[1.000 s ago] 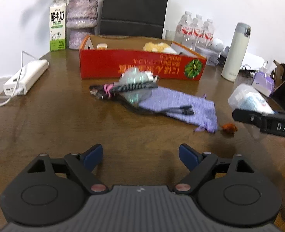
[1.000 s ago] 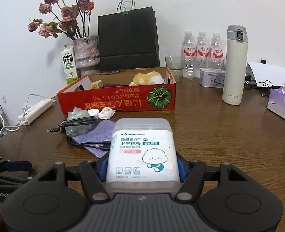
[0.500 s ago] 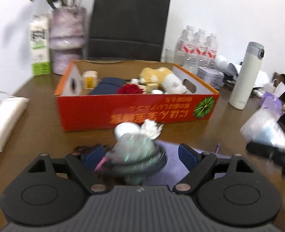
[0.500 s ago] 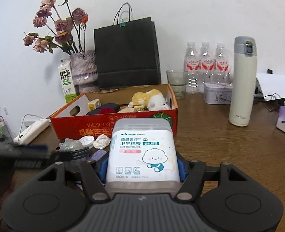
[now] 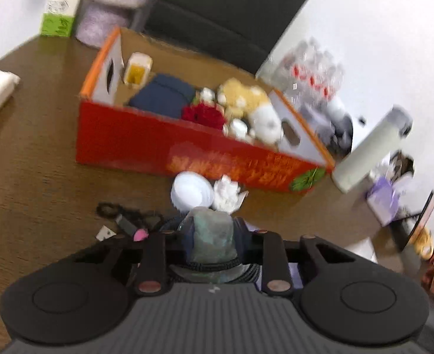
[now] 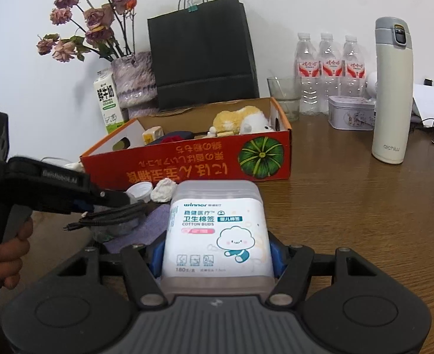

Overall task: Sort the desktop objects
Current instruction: 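Grasp the clear plastic bag with the left tool while the right tool holds the cotton-buds box, then carry the plastic bag and cotton-buds box into the cardboard box and open both tools, then move both open tools back over the black cable and purple pouch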

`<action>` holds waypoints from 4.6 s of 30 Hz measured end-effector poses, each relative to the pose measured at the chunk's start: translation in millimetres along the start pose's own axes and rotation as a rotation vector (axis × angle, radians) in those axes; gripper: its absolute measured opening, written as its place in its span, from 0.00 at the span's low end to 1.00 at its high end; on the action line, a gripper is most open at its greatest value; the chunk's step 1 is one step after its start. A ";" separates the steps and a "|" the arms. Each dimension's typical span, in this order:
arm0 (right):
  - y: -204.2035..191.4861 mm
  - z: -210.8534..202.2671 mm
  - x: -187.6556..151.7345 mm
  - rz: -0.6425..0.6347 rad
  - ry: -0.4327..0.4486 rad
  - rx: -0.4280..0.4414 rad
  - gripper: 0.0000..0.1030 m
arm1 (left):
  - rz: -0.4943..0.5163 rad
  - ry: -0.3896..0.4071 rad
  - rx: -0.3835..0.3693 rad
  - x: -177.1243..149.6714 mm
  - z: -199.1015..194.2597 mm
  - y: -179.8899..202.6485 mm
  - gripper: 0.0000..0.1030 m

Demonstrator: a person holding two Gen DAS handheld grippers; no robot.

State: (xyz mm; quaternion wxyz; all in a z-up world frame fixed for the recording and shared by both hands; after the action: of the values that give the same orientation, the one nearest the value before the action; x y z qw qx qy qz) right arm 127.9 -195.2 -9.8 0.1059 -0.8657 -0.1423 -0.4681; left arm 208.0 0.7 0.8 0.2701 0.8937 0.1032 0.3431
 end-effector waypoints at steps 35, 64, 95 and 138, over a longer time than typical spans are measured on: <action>-80.0 -65.0 -63.3 -0.208 -0.156 0.072 0.63 | 0.263 0.221 0.188 -151.3 -121.4 12.1 0.71; 54.9 175.9 146.0 -0.039 -0.306 -0.142 0.62 | 0.295 0.088 0.394 126.3 43.4 3.2 0.12; -44.0 -39.5 -14.5 -0.040 -0.007 -0.001 0.82 | 0.179 0.194 0.242 -126.9 -100.6 -2.2 0.97; -14.9 -46.1 -40.0 -0.071 0.007 -0.061 0.84 | 0.172 0.196 0.321 -142.9 -99.7 -11.7 0.97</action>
State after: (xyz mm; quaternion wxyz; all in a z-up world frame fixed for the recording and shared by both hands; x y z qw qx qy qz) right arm 65.9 -201.7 -17.8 0.0633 -0.8612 -0.1583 -0.4788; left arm 35.2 -1.3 -23.7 0.0827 0.8930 0.1054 0.4297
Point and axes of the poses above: each gripper's, at about its wrist camera, not at the fingertips, and z roughly the way its jaws point, y to its right, x to its top, the point moved 8 cm from there along z, roughly the way its jaws point, and after that the axes turned 9 degrees about -z, right-handed, at the moved point
